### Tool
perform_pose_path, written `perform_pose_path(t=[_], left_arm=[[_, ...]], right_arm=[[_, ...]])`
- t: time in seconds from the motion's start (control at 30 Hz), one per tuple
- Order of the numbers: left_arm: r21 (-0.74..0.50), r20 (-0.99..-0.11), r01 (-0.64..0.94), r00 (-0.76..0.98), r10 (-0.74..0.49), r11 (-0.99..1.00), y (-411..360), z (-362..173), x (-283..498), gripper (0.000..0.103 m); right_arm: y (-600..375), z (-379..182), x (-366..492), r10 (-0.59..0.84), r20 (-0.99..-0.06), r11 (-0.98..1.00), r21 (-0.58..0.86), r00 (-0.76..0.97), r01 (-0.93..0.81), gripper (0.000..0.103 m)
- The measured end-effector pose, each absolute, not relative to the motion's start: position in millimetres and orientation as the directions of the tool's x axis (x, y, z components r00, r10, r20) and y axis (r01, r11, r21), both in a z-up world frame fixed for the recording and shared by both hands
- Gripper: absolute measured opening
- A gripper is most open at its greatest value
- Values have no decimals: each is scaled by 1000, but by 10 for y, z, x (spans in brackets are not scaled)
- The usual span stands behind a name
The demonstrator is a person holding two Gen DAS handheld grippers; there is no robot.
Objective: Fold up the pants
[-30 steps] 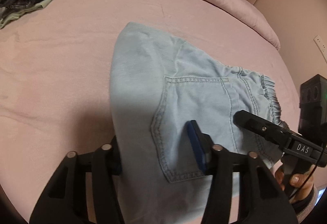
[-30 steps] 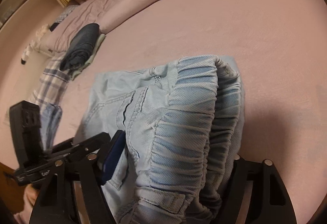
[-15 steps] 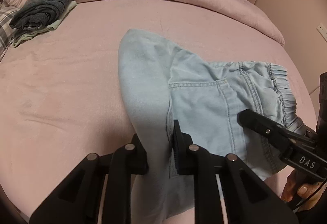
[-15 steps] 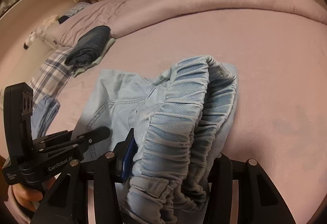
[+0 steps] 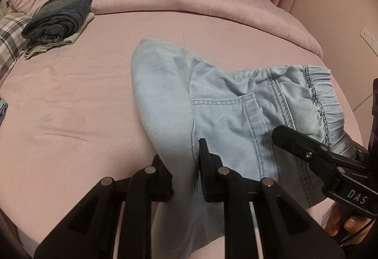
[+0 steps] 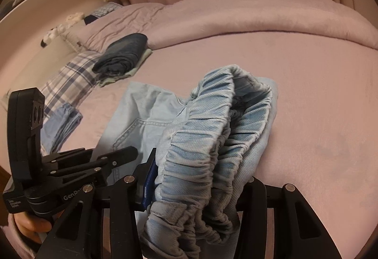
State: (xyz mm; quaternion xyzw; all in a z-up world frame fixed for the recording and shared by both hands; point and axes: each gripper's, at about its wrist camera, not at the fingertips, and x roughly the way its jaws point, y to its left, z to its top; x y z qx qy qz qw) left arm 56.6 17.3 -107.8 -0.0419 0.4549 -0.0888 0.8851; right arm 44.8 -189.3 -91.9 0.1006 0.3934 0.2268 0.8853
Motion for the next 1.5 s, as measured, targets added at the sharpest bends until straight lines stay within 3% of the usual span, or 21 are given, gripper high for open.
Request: perform_pose_path(t=[0.9,1.5], left_arm=[[-157,-760,141,615,-210,978,161,-825,771,16],[-128,-747,162,633,-202,979,100,-779,1451,17]], right_arm=[[-1763,-644,592,485,-605,874,312,631,-373,48],[-1808,-619,1178,475,-591,880,314,651,-357,48]])
